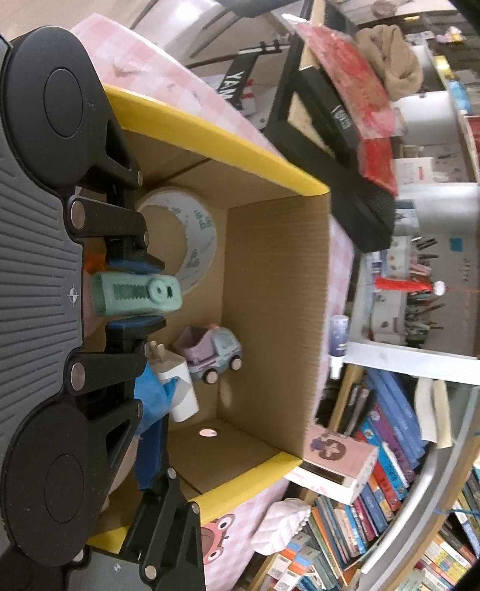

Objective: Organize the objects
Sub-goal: 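Lower into the box and open the left tool while the right tool releases the bag, then withdraw both open tools from the yellow box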

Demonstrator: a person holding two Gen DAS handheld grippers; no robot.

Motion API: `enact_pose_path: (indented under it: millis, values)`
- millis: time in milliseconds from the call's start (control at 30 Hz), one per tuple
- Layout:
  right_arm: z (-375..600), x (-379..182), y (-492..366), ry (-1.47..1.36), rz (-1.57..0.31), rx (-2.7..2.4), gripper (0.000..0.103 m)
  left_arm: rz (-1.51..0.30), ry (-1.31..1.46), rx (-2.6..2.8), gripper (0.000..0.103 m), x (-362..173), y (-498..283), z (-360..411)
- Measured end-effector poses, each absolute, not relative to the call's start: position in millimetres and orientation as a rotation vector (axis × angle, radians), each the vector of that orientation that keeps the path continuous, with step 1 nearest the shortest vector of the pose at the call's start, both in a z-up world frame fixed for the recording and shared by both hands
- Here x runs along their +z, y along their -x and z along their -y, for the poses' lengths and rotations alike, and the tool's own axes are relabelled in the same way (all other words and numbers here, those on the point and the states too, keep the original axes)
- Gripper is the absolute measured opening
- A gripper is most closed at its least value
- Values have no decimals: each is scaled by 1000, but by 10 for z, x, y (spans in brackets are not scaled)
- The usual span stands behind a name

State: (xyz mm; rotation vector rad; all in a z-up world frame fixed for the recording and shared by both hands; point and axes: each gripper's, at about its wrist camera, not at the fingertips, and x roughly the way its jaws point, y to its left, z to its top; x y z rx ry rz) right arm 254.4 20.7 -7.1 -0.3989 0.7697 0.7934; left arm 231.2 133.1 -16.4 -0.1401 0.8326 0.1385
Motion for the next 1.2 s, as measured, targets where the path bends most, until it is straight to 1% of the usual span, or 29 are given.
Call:
enact_pose_path:
  millis: [133,167,200,267,367,500,533,633,667,833,900,1000,1033,1100,1167,1200]
  values:
    - [-208,-69,-2544,398,-769,789,38,-766,173,146,26,-45,-2212,-1344]
    - [-208,-71,-2542,396,-768,787,38,-745,179,147,28,-3,-2176,-1347]
    - [-206,-72,-2540,392,-768,784,38,-726,182,149,31,39,-2144,-1349]
    - [-204,-70,-2530,381,-770,775,38,-684,184,151,34,129,-2051,-1352]
    - [-194,-66,-2511,367,-772,756,40,-635,186,162,42,240,-1911,-1353]
    - [-180,-50,-2475,361,-763,722,40,-577,187,177,60,329,-1717,-1370]
    - [-175,-41,-2464,362,-758,713,42,-571,182,183,61,334,-1676,-1375]
    - [-121,18,-2396,341,-736,678,51,-565,184,207,66,356,-1545,-1398]
    - [-92,47,-2360,327,-729,667,53,-558,191,217,70,369,-1487,-1408]
    - [63,192,-2103,273,-684,610,55,-515,217,246,78,450,-1208,-1444]
    - [126,249,-1965,253,-661,582,56,-504,211,246,83,470,-1099,-1438]
    - [218,320,-1760,228,-633,537,58,-489,189,258,88,479,-931,-1399]
    - [247,338,-1685,218,-627,519,60,-487,184,258,89,474,-872,-1384]
    - [301,368,-1542,202,-613,480,64,-486,180,260,94,450,-766,-1360]
    - [353,386,-1398,189,-600,432,71,-491,178,260,97,403,-649,-1337]
    - [377,390,-1318,183,-592,404,72,-497,174,258,97,377,-593,-1327]
